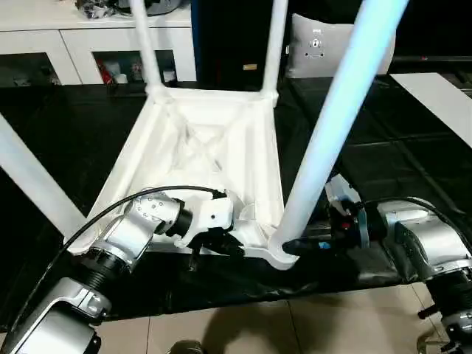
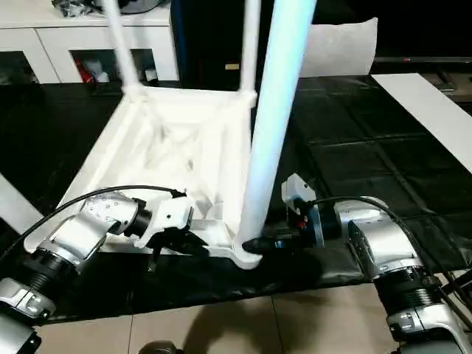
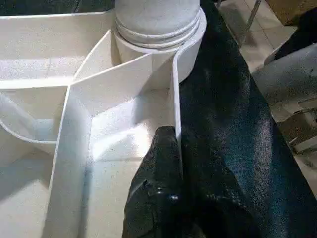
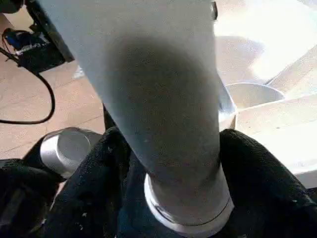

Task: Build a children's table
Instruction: Rotate leg to tighten

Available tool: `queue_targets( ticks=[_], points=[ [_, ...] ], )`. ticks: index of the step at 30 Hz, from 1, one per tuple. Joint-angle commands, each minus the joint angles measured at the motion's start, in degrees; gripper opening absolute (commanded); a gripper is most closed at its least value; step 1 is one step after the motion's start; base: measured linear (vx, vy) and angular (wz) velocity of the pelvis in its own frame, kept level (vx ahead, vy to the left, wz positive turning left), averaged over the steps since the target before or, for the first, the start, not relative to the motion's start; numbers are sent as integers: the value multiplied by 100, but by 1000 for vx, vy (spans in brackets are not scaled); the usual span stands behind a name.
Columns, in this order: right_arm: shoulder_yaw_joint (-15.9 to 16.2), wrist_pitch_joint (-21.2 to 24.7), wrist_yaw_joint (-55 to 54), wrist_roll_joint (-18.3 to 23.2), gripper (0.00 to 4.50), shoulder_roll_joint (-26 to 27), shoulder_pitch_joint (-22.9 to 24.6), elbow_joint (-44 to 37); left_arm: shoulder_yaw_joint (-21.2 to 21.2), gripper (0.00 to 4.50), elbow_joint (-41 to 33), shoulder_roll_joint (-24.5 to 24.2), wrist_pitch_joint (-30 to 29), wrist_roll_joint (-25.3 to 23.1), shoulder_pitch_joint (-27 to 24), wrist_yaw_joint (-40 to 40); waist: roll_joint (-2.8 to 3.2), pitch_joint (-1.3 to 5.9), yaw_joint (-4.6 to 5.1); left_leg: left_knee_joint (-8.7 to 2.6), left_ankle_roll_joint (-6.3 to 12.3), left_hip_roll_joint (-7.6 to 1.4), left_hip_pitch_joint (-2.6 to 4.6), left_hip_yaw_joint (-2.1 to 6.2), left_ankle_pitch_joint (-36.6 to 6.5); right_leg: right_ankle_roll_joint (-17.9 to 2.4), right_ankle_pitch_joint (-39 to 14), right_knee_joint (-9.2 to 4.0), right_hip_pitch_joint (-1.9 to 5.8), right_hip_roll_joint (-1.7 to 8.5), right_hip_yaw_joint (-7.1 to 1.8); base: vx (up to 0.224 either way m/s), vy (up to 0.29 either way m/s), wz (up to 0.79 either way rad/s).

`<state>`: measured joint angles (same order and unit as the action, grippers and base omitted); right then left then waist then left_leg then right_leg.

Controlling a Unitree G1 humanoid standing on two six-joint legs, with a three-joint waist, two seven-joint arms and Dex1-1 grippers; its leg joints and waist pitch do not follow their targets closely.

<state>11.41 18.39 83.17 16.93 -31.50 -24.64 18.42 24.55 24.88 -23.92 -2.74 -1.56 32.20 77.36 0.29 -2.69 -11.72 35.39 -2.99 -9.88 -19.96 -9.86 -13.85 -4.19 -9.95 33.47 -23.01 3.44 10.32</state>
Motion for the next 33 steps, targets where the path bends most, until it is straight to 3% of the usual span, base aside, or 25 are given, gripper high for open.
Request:
queue_targets(
  ticks=[1, 6, 9, 12, 15, 16, 18, 20, 21, 23, 24, 27, 29, 30, 33],
  points=[
    [46, 86, 162, 92, 264, -87, 46, -121, 189, 0, 35, 38, 103, -83, 96, 195, -51, 441, 24, -350, 611, -463, -6, 167, 235, 113, -1527, -414, 401, 695, -494, 0, 0, 0],
    [55, 201, 190, 156, 219, -86, 125, -251, 133, 0, 15, 81, -39, -5, 62, 173, -51, 443, -6, -344, 603, -445, -15, 154, 234, 177, -1552, -426, 407, 698, -494, 0, 0, 0],
    [-111, 434, -27, 376, 210, 106, 202, -428, 75, 0, -53, 136, -236, 95, 10, 110, -44, 441, -9, -350, 562, -459, -15, 164, 234, 210, -1572, -430, 406, 697, -494, 0, 0, 0],
    [-207, 517, -601, 340, 209, 345, 207, -472, -34, 0, -61, 279, -492, 112, 2, -233, -44, 434, 7, -358, 515, -437, -19, 160, 174, 237, -1659, -452, 407, 694, -476, 0, 0, 0],
    [-305, 493, -1427, 102, 207, 684, 107, -306, -167, 0, -68, 496, -903, 63, 45, -722, -49, 389, 114, -387, 323, -380, 5, 143, -104, 433, -2290, -582, 399, 679, -427, 0, 0, 0],
    [-394, 522, -2160, -120, 207, 967, -42, -64, -247, 0, -38, 662, -1162, 3, 98, -1090, -47, 382, 131, -391, 291, -369, 4, 145, -146, 472, -2397, -602, 406, 676, -406, 0, 0, 0],
    [-426, 537, -2502, -242, 202, 1084, -115, 53, -291, 0, -7, 745, -1278, -22, 129, -1271, -47, 351, 272, -399, 192, -344, 17, 157, -376, 587, -2741, -692, 410, 667, -335, 0, 0, 0],
    [-573, 704, -3366, -461, 201, 1397, -298, 332, -410, 0, 78, 972, -1538, -24, 206, -1686, -30, 376, 366, -400, 186, -355, 40, 171, -432, 673, -2733, -720, 435, 674, -320, 0, 0, 0],
    [-762, 838, -4357, -681, 198, 1738, -494, 657, -549, 0, 204, 1250, -1771, -35, 300, -2205, -14, 330, 504, -407, 157, -370, 82, 182, -604, 630, -2846, -797, 388, 663, -277, 0, 0, 0],
    [-885, 814, -4972, -761, 197, 1959, -611, 843, -689, 0, 269, 1488, -1932, -70, 358, -2716, -26, 370, 603, -384, 135, -337, 94, 189, -649, 615, -2856, -800, 442, 698, -257, 0, 0, 0],
    [-959, 716, -5289, -794, 196, 2066, -667, 949, -758, 0, 288, 1619, -1999, -67, 376, -2942, 0, 376, 621, -401, 198, -363, 71, 192, -544, 560, -2683, -776, 450, 714, -286, 0, 0, 0],
    [-1116, 409, -5947, -919, 196, 2311, -780, 1195, -900, 0, 269, 1921, -2123, -127, 375, -3389, -10, 420, 604, -424, 307, -437, 56, 215, -138, 233, -1868, -620, 454, 747, -390, 0, 0, 0],
    [-1054, -54, -5986, -1023, 196, 2395, -792, 1294, -882, 0, 246, 2101, -2087, -200, 361, -3598, -35, 437, 573, -413, 383, -417, 58, 185, 63, 29, -1578, -541, 449, 766, -438, 26, -4, 2],
    [-1082, -144, -5878, -954, 249, 2402, -766, 1278, -847, 0, 236, 2099, -2051, -211, 353, -3558, -47, 458, 558, -405, 508, -412, -5, 198, 301, -64, -1243, -452, 499, 765, -458, 51, -7, 4],
    [-1192, -223, -5802, -912, 264, 2434, -741, 1232, -769, 0, 202, 2065, -2021, -226, 340, -3510, -31, 472, 502, -374, 764, -478, 20, 206, 738, -344, -521, -325, 453, 777, -501, 0, 0, 0]
  ],
)
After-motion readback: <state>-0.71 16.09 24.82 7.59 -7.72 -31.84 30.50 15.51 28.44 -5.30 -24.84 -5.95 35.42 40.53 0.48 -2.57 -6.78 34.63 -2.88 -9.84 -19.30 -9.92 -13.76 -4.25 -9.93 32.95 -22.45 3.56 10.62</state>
